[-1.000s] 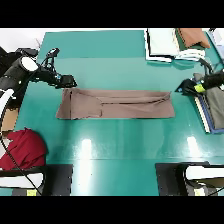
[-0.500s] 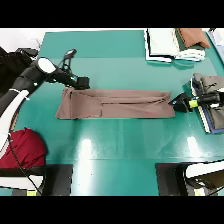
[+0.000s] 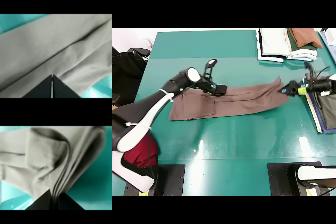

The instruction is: Fold the shirts.

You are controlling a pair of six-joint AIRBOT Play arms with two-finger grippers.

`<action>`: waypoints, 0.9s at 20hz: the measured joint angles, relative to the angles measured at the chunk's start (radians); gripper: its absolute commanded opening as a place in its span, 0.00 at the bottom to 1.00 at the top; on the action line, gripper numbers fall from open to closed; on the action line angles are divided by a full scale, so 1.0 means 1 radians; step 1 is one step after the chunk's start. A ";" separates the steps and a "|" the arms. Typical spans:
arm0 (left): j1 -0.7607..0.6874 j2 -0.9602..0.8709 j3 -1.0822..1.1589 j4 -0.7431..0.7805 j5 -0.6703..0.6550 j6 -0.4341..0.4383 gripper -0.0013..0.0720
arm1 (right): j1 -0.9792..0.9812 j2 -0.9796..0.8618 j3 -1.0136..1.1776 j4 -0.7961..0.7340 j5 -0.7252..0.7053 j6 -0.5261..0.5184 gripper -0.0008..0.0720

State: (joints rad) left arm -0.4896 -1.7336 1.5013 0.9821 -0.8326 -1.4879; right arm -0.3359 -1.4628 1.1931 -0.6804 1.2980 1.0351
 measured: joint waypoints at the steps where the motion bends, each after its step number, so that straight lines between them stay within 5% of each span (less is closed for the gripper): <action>1: -0.011 -0.031 0.029 -0.008 0.000 -0.001 0.05 | 0.019 0.028 0.041 0.000 0.008 0.014 0.04; 10: -0.049 -0.173 0.135 -0.044 -0.010 -0.006 0.05 | 0.240 0.125 0.369 0.006 0.058 0.168 0.04; 18: 0.014 -0.147 0.247 -0.020 -0.079 -0.010 0.05 | 0.441 0.129 0.436 0.007 -0.023 0.217 0.04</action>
State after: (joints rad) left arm -0.4751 -1.8805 1.7485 0.9619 -0.9112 -1.4975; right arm 0.1051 -1.3334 1.6287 -0.6735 1.2751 1.2522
